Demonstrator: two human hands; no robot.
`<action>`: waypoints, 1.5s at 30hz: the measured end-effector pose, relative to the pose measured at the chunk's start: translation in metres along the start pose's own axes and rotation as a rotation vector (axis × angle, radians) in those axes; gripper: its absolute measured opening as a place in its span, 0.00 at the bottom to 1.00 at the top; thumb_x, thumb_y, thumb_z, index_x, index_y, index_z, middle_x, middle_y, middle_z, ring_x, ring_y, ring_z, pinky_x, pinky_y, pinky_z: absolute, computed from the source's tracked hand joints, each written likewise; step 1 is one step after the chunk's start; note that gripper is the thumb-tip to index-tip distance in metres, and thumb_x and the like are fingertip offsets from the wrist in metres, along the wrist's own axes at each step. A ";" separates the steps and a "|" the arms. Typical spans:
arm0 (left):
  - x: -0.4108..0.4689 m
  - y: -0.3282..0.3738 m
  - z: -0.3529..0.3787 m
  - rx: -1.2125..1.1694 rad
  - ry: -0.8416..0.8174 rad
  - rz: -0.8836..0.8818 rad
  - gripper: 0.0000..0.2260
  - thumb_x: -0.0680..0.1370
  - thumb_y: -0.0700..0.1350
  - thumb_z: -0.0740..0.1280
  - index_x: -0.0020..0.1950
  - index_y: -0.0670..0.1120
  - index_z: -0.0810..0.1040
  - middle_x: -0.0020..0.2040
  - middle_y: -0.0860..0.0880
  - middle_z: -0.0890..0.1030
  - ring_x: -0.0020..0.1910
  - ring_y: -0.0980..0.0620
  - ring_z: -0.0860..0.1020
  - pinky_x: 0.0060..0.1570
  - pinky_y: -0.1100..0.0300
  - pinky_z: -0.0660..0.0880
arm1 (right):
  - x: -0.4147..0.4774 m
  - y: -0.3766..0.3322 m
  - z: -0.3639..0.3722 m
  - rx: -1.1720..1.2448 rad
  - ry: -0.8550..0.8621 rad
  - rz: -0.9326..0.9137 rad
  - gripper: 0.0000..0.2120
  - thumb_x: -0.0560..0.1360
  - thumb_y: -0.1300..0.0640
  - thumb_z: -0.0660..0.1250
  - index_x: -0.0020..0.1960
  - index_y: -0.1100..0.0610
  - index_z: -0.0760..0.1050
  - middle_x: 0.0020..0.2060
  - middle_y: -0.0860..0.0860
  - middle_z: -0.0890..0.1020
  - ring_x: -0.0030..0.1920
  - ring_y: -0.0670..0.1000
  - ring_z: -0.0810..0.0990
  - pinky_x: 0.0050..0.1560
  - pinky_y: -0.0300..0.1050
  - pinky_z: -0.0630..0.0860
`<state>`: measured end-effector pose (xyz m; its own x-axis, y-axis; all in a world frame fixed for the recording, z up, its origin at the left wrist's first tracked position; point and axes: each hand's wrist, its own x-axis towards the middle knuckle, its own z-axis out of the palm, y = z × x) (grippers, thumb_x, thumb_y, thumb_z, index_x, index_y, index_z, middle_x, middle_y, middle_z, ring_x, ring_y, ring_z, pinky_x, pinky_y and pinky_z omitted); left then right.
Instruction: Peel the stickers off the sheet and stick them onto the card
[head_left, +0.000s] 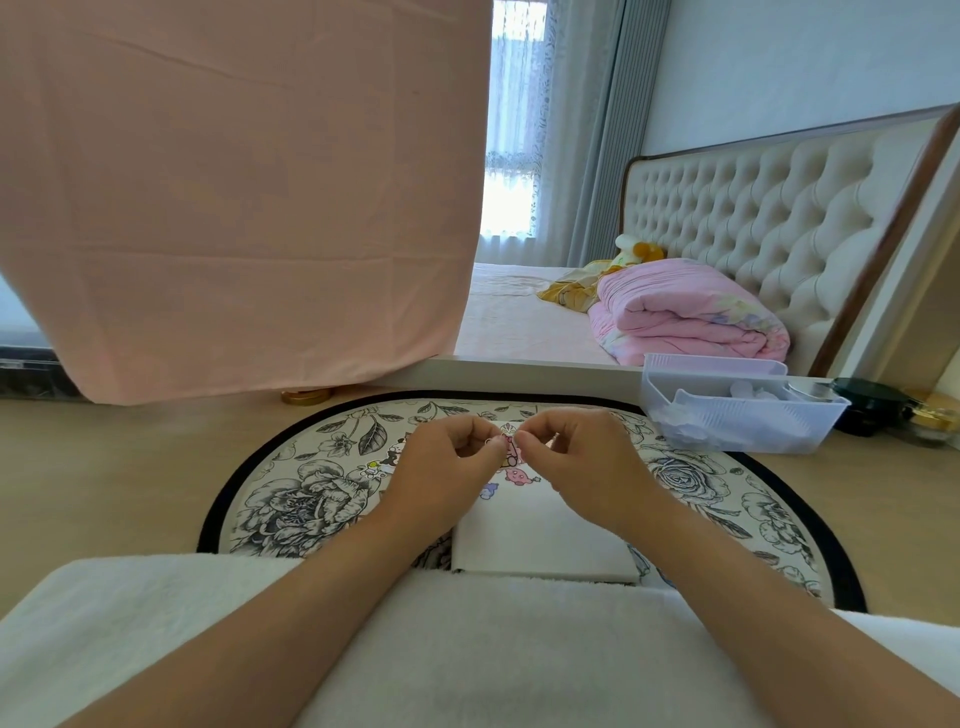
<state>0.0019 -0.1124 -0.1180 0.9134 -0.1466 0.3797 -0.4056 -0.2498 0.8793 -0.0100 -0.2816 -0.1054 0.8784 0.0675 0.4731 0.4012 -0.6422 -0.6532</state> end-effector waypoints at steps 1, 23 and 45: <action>0.000 0.000 0.000 0.000 0.004 0.000 0.09 0.77 0.39 0.69 0.39 0.49 0.83 0.34 0.45 0.82 0.32 0.55 0.74 0.36 0.61 0.73 | -0.001 0.000 0.001 -0.042 0.011 -0.020 0.08 0.76 0.55 0.70 0.40 0.49 0.83 0.31 0.38 0.81 0.28 0.42 0.75 0.34 0.38 0.72; -0.004 0.004 0.001 0.413 0.165 0.145 0.04 0.74 0.52 0.72 0.44 0.59 0.77 0.40 0.63 0.79 0.38 0.61 0.75 0.36 0.62 0.72 | -0.004 -0.003 0.009 -0.215 0.111 0.028 0.08 0.78 0.50 0.68 0.42 0.46 0.84 0.36 0.39 0.83 0.33 0.40 0.77 0.38 0.37 0.74; -0.002 0.003 0.005 0.064 0.046 -0.055 0.07 0.77 0.46 0.71 0.40 0.51 0.84 0.35 0.55 0.85 0.37 0.57 0.83 0.45 0.54 0.81 | -0.008 -0.005 0.006 -0.387 0.114 -0.102 0.08 0.80 0.47 0.66 0.46 0.45 0.83 0.40 0.41 0.84 0.35 0.42 0.76 0.39 0.42 0.74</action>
<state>-0.0013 -0.1177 -0.1178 0.9344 -0.0871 0.3453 -0.3546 -0.3172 0.8796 -0.0175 -0.2745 -0.1090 0.7963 0.0742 0.6004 0.3378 -0.8778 -0.3395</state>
